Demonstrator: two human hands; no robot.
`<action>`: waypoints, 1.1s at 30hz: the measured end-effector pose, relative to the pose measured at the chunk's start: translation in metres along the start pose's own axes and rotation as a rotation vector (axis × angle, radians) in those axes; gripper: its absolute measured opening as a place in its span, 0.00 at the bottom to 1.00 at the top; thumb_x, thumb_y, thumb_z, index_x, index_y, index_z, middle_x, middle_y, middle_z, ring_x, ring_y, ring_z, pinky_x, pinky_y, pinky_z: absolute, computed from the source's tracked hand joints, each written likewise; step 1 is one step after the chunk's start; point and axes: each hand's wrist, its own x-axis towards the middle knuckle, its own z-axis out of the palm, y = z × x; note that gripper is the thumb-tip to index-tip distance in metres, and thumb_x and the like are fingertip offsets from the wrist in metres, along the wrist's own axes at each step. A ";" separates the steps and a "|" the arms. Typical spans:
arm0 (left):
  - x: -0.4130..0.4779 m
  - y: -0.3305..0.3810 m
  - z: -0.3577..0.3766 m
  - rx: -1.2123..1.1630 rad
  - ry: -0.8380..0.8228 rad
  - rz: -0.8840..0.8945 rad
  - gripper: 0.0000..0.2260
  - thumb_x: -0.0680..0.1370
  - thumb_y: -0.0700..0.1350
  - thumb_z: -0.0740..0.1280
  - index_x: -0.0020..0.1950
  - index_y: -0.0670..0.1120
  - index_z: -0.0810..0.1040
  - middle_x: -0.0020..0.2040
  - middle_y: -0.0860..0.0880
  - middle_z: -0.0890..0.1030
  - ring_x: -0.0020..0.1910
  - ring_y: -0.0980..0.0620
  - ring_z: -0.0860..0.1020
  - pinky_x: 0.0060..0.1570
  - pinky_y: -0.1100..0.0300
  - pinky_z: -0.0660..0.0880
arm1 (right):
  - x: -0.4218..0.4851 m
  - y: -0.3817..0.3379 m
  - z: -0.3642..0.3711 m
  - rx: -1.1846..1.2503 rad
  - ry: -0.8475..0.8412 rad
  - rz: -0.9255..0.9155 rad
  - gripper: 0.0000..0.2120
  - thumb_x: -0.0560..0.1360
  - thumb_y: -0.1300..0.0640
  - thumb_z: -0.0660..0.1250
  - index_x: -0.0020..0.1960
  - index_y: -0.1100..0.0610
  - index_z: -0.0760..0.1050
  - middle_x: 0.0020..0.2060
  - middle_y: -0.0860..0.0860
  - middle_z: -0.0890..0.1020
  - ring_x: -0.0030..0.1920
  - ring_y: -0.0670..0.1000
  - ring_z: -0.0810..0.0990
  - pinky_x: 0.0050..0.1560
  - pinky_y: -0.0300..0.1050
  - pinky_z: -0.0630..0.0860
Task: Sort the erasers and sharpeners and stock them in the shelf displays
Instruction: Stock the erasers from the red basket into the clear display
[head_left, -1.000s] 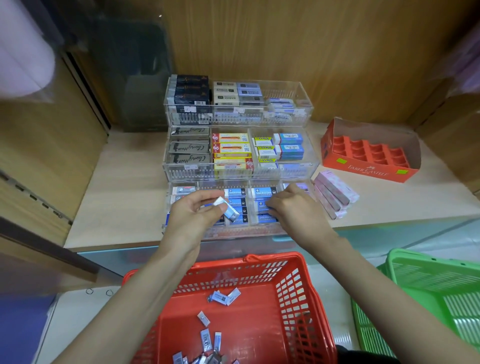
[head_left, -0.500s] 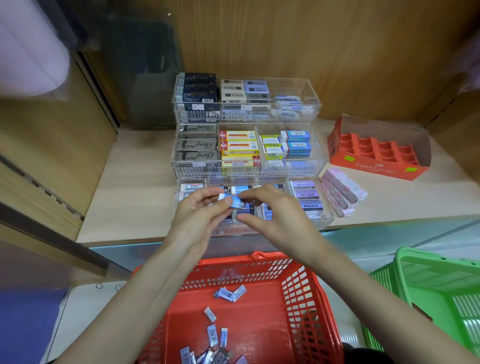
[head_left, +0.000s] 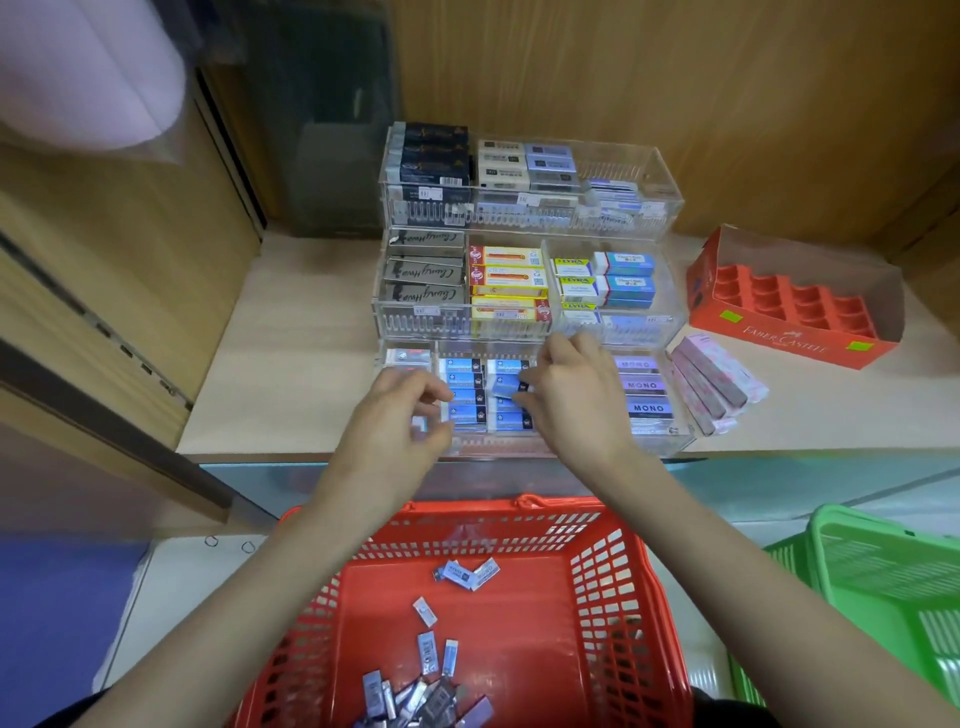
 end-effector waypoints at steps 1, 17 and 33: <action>-0.003 -0.004 0.001 0.217 -0.024 0.131 0.09 0.72 0.38 0.70 0.47 0.50 0.78 0.48 0.52 0.75 0.43 0.53 0.79 0.44 0.58 0.74 | 0.003 -0.002 0.001 -0.043 -0.026 0.001 0.09 0.56 0.56 0.80 0.29 0.57 0.81 0.34 0.55 0.76 0.38 0.59 0.75 0.35 0.46 0.71; -0.011 -0.029 0.013 0.593 0.043 0.429 0.14 0.65 0.35 0.76 0.46 0.50 0.83 0.44 0.53 0.81 0.45 0.48 0.79 0.45 0.58 0.61 | 0.000 -0.005 -0.002 0.136 -0.093 0.185 0.10 0.73 0.51 0.69 0.52 0.53 0.81 0.52 0.55 0.73 0.56 0.58 0.68 0.56 0.48 0.63; -0.147 -0.157 0.077 0.590 -0.654 0.153 0.18 0.77 0.46 0.66 0.65 0.44 0.72 0.60 0.43 0.73 0.59 0.42 0.75 0.57 0.50 0.72 | -0.232 -0.022 0.120 0.533 -0.793 0.331 0.15 0.74 0.57 0.67 0.60 0.59 0.74 0.52 0.57 0.79 0.53 0.58 0.77 0.52 0.44 0.69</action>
